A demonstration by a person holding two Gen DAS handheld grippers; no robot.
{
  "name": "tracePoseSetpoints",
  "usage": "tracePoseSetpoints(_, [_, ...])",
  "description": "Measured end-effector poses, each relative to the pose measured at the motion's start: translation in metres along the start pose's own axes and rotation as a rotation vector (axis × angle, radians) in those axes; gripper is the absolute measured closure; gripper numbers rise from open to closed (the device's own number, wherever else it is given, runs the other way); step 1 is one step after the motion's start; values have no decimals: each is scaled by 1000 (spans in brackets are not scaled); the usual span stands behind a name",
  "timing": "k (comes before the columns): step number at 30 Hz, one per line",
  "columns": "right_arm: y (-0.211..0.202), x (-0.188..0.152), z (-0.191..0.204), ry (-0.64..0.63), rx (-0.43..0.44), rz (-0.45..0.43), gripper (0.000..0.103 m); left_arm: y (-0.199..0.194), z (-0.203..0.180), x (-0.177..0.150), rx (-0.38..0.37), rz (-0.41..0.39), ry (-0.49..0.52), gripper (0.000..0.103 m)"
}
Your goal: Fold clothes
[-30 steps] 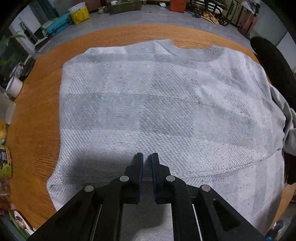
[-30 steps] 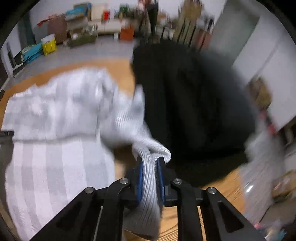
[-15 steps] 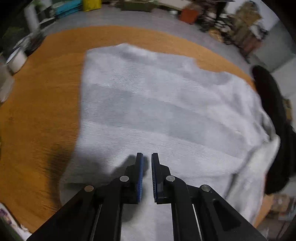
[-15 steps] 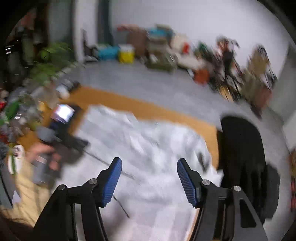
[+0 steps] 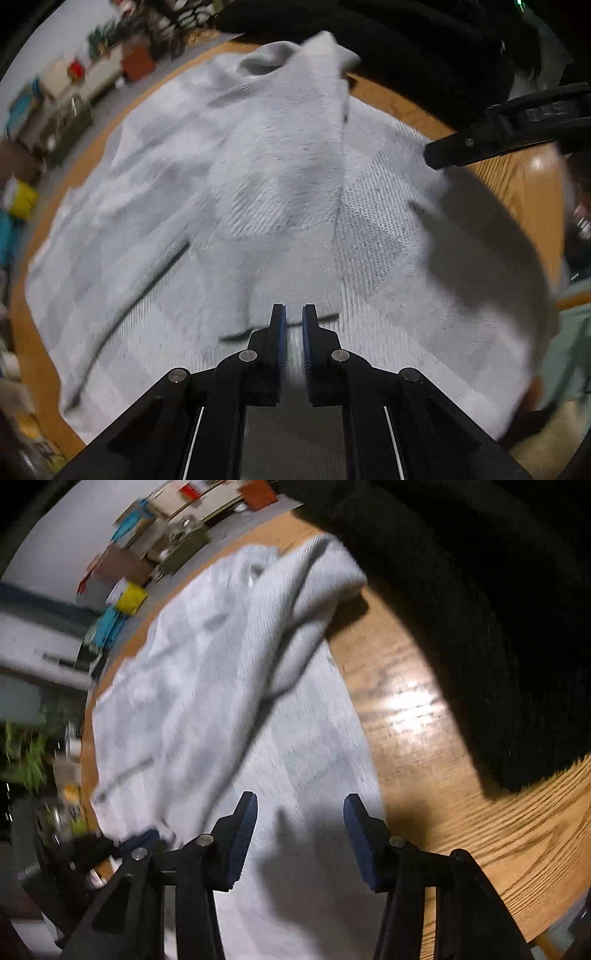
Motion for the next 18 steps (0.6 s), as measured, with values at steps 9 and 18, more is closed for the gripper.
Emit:
tracePoseSetpoints(9, [-5, -34, -32, -16, 126, 35, 50, 39, 10, 26, 76, -65, -19, 94])
tracePoseSetpoints(18, [-20, -46, -36, -17, 180, 25, 50, 39, 46, 57, -104, -124, -288, 103])
Point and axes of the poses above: each gripper's, at about its wrist camera, not at the fingertips, and y roughly the way its jaws point, z to its left, x to its top, the point moved 8 cm from there along y, roughly the way its jaws point, and after that the axes turned 6 degrees about x, right-handed, at the moved point
